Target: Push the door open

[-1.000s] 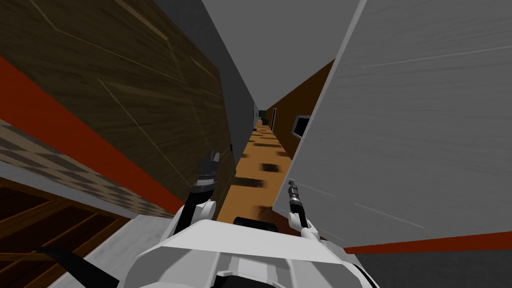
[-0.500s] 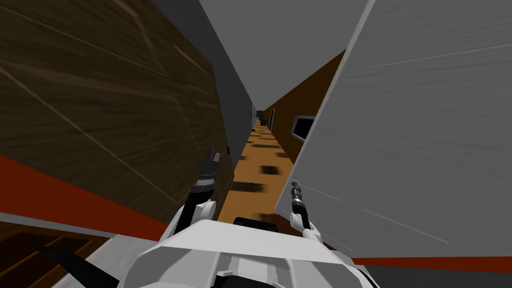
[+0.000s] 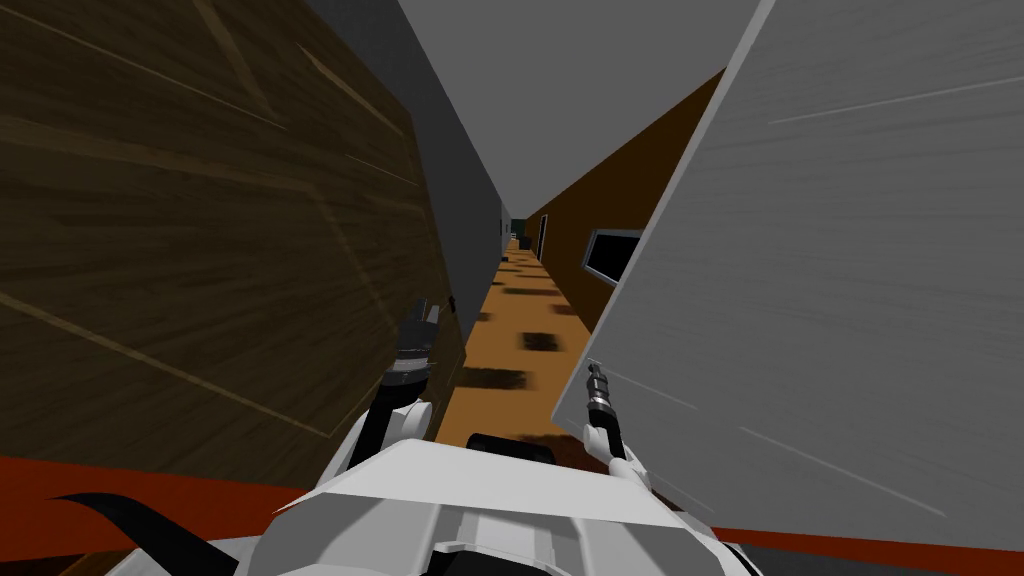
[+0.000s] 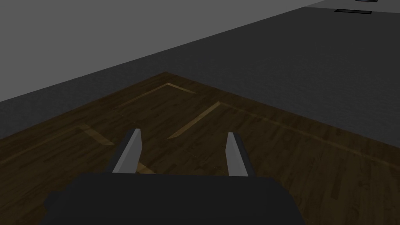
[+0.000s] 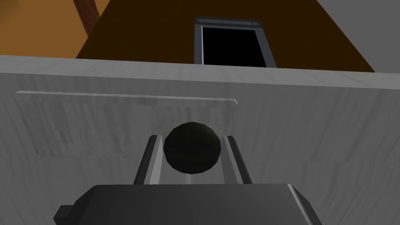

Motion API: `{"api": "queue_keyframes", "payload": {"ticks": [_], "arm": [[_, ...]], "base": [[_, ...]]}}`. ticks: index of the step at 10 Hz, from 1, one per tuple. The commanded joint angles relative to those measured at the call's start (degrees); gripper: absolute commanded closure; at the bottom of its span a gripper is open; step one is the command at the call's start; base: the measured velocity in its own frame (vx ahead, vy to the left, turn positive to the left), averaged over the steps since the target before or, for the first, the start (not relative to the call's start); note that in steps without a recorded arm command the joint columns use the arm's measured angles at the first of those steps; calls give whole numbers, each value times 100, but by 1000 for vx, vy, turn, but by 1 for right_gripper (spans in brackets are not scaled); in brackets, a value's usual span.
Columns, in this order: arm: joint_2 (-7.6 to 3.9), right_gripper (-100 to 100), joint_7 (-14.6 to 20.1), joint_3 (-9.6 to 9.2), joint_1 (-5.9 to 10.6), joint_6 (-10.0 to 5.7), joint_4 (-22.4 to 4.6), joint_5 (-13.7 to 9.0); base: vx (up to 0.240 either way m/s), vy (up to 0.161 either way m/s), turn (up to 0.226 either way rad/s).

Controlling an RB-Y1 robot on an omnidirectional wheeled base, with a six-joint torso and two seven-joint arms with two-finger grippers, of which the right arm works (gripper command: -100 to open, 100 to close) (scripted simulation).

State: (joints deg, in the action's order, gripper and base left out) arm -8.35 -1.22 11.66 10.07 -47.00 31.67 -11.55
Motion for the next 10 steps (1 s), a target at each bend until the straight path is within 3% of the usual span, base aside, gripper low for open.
{"api": "queue_keyframes", "payload": {"ticks": [1, 10], "arm": [[-57, 100, -38, 136, 12, -53, -107, -71], [-114, 100, -157, 460, -24, -90, -162, -259]], "base": [[107, 21, -33], [159, 37, -48]]}}
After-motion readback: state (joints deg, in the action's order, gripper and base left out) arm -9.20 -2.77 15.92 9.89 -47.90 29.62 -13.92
